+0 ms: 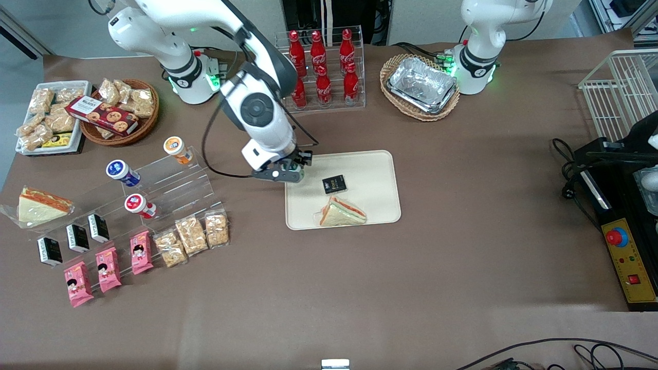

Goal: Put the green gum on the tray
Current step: 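Lift the green gum bottle and carry it over the cream tray, then lower the bottle onto the tray beside the black card and release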

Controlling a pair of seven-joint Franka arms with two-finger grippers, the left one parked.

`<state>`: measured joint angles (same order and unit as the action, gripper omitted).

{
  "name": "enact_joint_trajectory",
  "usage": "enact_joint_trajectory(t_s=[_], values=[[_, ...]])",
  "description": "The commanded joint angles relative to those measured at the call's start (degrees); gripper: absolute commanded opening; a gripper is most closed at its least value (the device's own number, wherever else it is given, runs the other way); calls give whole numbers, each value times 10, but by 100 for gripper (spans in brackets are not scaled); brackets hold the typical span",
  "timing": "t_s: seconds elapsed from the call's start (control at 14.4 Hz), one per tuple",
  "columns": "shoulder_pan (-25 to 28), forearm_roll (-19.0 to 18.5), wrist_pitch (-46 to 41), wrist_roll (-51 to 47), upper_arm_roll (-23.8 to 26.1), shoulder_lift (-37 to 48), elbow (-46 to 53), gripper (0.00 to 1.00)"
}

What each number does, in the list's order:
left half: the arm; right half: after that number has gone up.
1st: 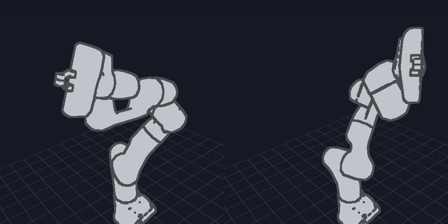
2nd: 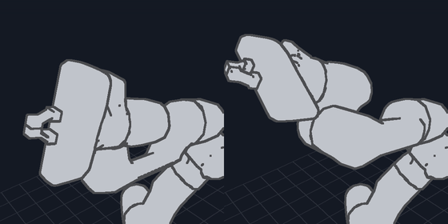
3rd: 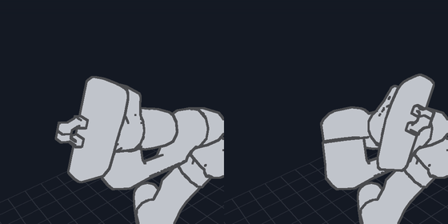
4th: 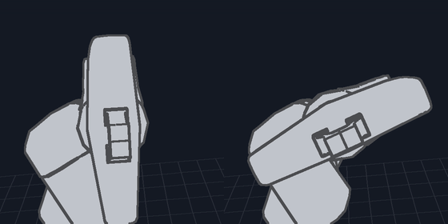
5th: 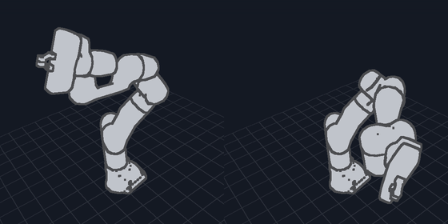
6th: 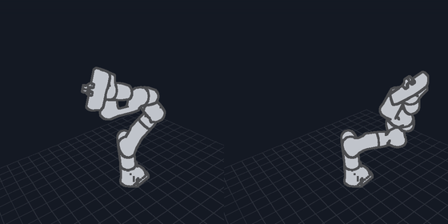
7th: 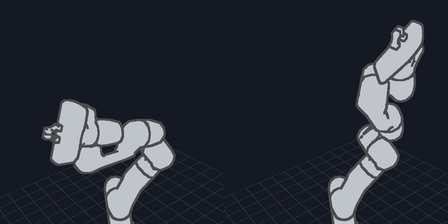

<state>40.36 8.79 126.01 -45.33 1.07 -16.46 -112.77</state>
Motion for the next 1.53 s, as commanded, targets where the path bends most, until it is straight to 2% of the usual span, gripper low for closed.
enact_joint_trajectory(t_s=[0.0,0.35,0.49,0.56,0.62,1.04,1.18,1.46], values=[[29,12,65,-3,-6,-35,-31,38],[50,11,132,-4,-6,-73,-51,40],[51,11,134,-4,-7,-82,-49,50],[50,11,132,-3,-6,-82,-50,62],[50,11,132,-4,-6,-82,-49,100],[45,11,106,-2,-8,-54,-42,100],[37,10,27,0,-19,-6,-18,100],[5,-2,-173,55,-85,50,94,100]])
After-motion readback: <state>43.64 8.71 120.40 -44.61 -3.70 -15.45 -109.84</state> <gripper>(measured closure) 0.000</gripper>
